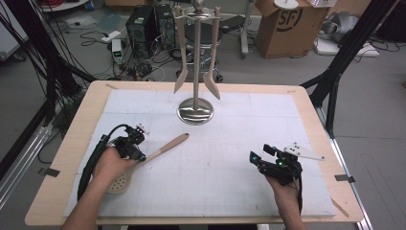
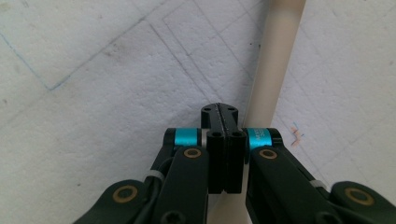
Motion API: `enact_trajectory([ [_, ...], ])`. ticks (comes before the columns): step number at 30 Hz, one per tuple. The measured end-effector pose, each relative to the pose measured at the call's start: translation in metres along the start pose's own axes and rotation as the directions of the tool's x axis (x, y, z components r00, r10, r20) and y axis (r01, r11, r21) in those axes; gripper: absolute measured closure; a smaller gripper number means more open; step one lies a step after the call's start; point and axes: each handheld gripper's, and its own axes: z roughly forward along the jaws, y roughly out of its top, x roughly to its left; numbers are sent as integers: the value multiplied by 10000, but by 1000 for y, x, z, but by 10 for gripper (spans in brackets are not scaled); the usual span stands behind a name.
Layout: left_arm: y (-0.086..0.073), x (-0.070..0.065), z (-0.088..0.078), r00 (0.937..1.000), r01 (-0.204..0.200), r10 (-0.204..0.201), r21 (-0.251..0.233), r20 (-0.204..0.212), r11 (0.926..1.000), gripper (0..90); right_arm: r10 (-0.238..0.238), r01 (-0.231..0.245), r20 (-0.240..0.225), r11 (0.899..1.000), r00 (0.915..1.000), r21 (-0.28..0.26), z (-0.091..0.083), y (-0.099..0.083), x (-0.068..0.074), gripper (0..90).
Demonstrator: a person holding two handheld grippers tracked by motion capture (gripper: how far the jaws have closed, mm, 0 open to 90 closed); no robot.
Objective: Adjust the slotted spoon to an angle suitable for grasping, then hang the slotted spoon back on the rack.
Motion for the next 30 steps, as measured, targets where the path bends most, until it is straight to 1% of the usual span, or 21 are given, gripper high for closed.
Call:
enact_trajectory([
  [1, -1, 1, -1, 9999, 104, -104, -227, 23, 9997, 896, -3, 3, -4, 10000, 10000, 2, 0, 0, 0, 280],
  [2, -3, 2, -4, 9996, 290, -291, -460, -34, 9985, 872, 10, -10, -12, 10000, 10000, 1, 0, 0, 0, 280],
  [3, -3, 3, -6, 9991, 390, -399, -610, -126, 9974, 826, 9, -9, -13, 10000, 10000, 8, 0, 0, 1, 280],
  [4, -4, 4, -9, 9973, 599, -632, -820, -374, 9948, 741, -2, 2, 11, 10000, 10000, 4, 0, 0, 1, 280],
  [5, -5, 5, -11, 9951, 745, -805, -984, -581, 9924, 678, 22, -22, 17, 10000, 10000, 15, 0, 0, 1, 280],
  [6, -5, 6, -14, 9951, 889, -933, -1147, -336, 9894, 661, -9, 9, 46, 10000, 10000, 0, 0, 0, 1, 280],
  [7, -6, 7, -15, 9958, 905, -911, -1245, 13, 9881, 647, 18, -18, 75, 10000, 10000, 27, 0, 0, 1, 280],
  [8, -6, 5, -15, 9958, 914, -893, -1314, 221, 9871, 629, 71, -72, 84, 10000, 9999, 58, 0, 0, 1, 280],
  [9, -5, 4, -15, 9958, 817, -754, -1339, 513, 9876, 601, -11, 11, 94, 10000, 10000, 24, 0, 0, 1, 280],
  [10, -5, 2, -14, 9952, 724, -628, -1352, 744, 9882, 596, -16, 16, 99, 10000, 9999, 15, 1, 0, 1, 279],
  [12, -4, -2, -12, 9967, 497, -410, -1282, 698, 9905, 584, -24, 23, 96, 10000, 10000, 14, 1, 0, 2, 279],
  [16, -2, -5, -9, 9973, 317, -241, -1123, 689, 9932, 568, -49, 48, 85, 10000, 10000, 83, 2, 0, 3, 280],
  [18, -1, -6, -9, 9973, 235, -153, -1133, 723, 9933, 564, -39, 38, 56, 9999, 10000, 108, 2, 0, 3, 280],
  [21, -2, -7, -10, 9964, 230, -124, -1271, 836, 9916, 560, -80, 80, 93, 9999, 9999, 72, 3, -1, 2, 280],
  [24, -1, -8, -8, 9962, 9, 98, -1229, 861, 9924, 551, -59, 57, 97, 9998, 9999, 164, 3, -2, 3, 280],
  [26, -1, -9, -6, 9968, -120, 214, -1190, 776, 9928, 550, -139, 138, 97, 9998, 9999, 138, 3, -2, 4, 280],
  [27, 0, -10, -4, 9965, -210, 303, -1172, 780, 9929, 552, -88, 87, 97, 9999, 9999, 148, 3, -2, 5, 280],
  [28, 0, -10, -2, 9962, -280, 369, -1112, 787, 9934, 558, -109, 108, 94, 9998, 9999, 136, 3, -2, 4, 280],
  [30, 1, -13, 2, 9967, -414, 479, -958, 660, 9945, 560, -107, 105, 115, 9998, 9999, 165, 3, -2, 4, 280],
])
